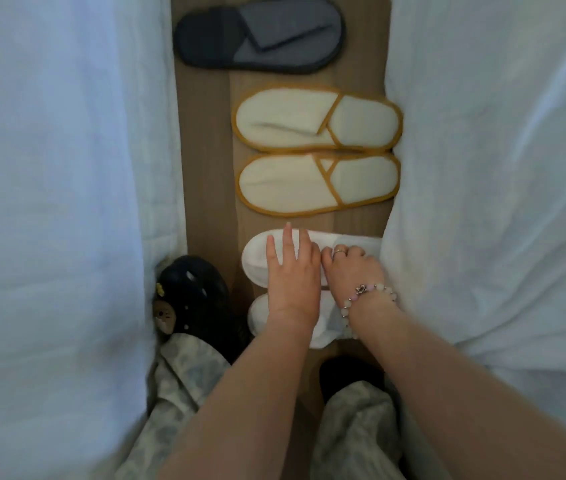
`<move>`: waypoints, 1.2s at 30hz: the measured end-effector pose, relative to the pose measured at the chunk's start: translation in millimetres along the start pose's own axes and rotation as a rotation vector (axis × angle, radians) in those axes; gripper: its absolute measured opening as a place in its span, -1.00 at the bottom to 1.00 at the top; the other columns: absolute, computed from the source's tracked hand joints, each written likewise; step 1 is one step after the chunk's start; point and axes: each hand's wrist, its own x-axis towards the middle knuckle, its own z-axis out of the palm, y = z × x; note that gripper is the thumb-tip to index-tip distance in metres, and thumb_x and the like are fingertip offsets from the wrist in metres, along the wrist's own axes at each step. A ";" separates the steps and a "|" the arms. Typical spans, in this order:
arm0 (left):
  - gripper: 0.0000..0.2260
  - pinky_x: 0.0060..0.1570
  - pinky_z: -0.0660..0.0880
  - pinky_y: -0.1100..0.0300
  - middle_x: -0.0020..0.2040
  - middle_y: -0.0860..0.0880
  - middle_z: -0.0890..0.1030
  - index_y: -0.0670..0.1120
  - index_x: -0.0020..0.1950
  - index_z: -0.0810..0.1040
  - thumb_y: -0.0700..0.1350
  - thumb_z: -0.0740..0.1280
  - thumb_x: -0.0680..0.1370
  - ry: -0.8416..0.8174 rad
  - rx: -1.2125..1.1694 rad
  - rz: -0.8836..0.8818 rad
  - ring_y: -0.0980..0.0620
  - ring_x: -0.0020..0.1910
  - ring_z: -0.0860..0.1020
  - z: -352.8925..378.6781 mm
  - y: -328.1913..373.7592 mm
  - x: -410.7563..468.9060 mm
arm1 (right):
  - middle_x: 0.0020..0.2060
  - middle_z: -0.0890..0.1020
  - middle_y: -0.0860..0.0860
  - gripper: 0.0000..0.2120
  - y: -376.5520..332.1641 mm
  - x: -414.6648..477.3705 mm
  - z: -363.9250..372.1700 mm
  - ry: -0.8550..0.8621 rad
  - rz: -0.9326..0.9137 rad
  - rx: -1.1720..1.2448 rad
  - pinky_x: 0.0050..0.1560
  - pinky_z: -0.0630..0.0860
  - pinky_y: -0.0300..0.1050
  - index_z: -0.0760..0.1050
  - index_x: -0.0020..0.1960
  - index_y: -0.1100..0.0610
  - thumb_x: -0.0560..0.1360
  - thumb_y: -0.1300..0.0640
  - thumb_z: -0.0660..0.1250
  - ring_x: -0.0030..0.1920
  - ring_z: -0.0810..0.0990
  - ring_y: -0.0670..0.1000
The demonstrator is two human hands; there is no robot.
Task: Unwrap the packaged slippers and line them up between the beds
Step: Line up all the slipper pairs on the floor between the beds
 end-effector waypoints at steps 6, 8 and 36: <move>-0.38 0.42 -0.24 -0.21 0.55 -0.14 -0.12 -0.16 0.54 -0.13 0.00 0.13 0.62 0.052 0.041 -0.054 -0.18 0.52 -0.24 -145.7 -36.2 -31.8 | 0.42 0.27 0.19 -0.61 49.2 -53.2 -147.0 0.096 0.035 -0.100 0.33 0.27 0.10 0.13 0.45 0.27 0.63 0.24 -0.07 0.42 0.21 0.20; -0.36 0.43 -0.23 -0.20 0.56 -0.14 -0.15 -0.15 0.54 -0.16 0.02 0.12 0.62 0.094 0.068 -0.082 -0.19 0.52 -0.25 -197.8 -55.3 -36.9 | 0.42 0.28 0.18 -0.60 68.8 -68.6 -202.7 0.159 0.056 -0.106 0.34 0.25 0.10 0.14 0.45 0.25 0.63 0.24 -0.07 0.42 0.21 0.20; -0.29 0.46 0.09 -0.04 0.56 -0.14 -0.21 -0.11 0.54 -0.26 -0.09 0.20 0.61 0.066 -0.046 -0.065 -0.28 0.52 -0.12 -413.1 -293.1 229.8 | 0.52 -0.25 0.12 -0.19 151.9 163.4 -493.4 0.022 0.366 0.219 0.47 0.07 0.04 -0.31 0.53 0.10 0.55 0.12 0.21 0.53 -0.16 0.16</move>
